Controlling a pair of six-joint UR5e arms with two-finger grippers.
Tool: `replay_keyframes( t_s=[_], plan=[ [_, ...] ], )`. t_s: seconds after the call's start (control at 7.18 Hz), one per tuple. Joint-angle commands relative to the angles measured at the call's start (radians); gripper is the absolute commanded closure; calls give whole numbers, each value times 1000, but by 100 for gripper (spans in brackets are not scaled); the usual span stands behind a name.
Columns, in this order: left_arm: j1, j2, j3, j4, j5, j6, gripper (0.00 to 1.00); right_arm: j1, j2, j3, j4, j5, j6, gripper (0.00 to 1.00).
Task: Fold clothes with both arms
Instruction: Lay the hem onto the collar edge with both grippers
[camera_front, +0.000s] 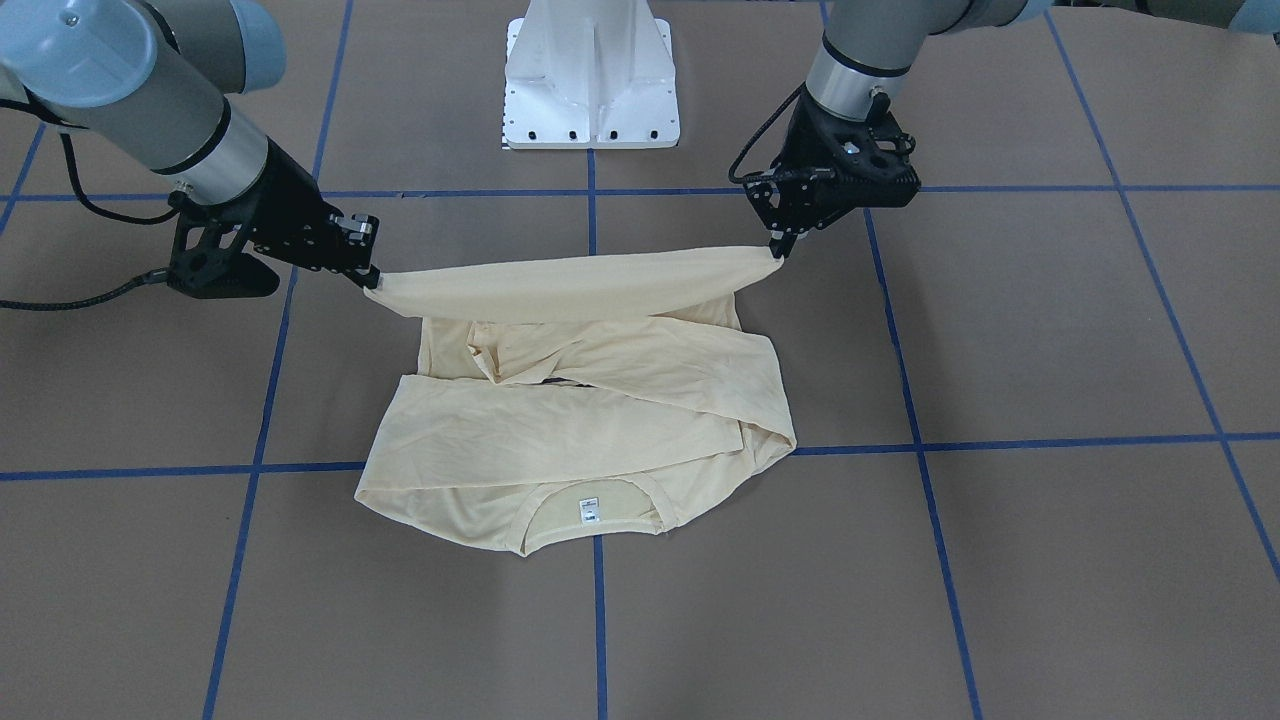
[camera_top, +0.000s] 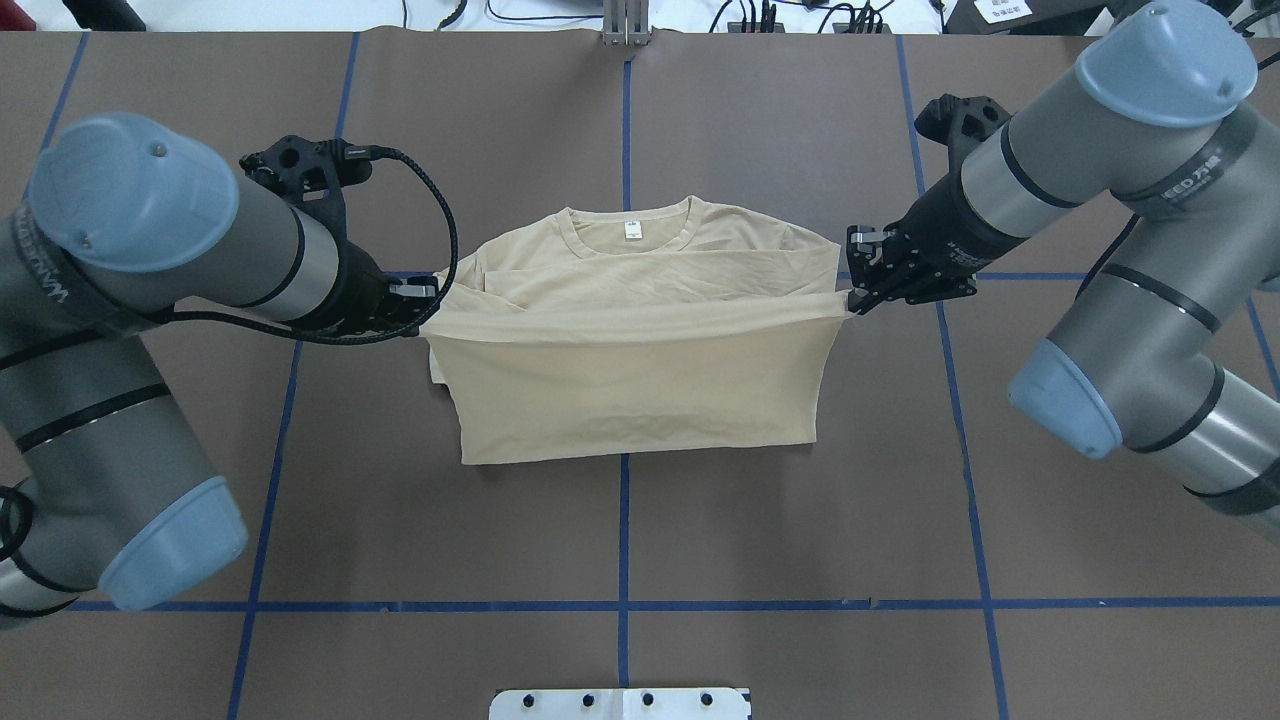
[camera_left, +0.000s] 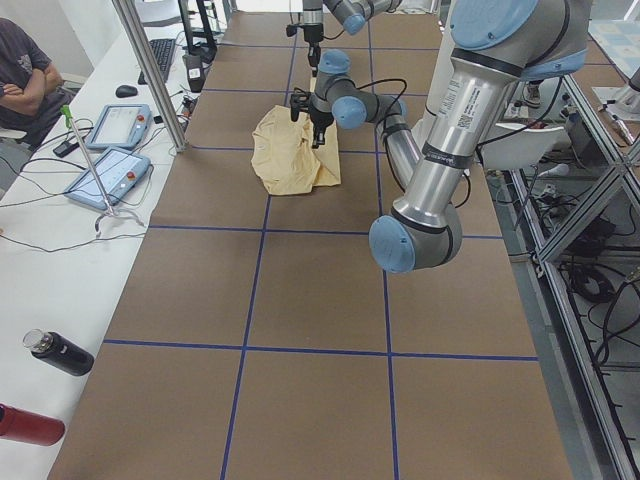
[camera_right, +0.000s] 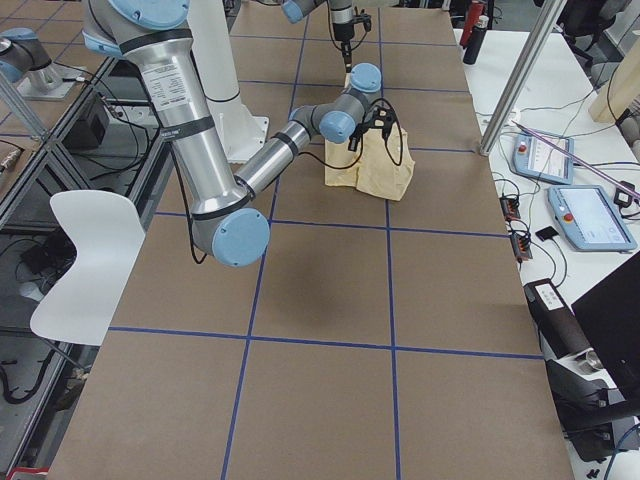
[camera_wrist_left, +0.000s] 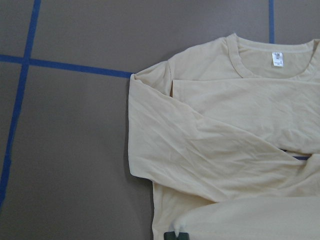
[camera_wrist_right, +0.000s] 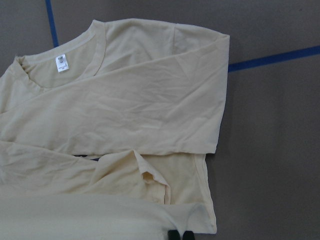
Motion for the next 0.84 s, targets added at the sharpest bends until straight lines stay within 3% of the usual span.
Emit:
replay_keyframes(
  t_s=[0.0,0.14,0.42,0.7],
  plan=[
    [-51,-58,78,-11,-1,6,100,28,72,-126,18,-4,-23,100],
    [-63,-59,92,-16,2,6,100,40,114,-195,33,-4,-23,100],
    [-63,-59,246,-196,5,0,100,43,168,-314,128,-5,-20,100],
    [-65,-53,247,-201,5,-2,100,49,177,-322,133,-5,-18,100]
  ],
)
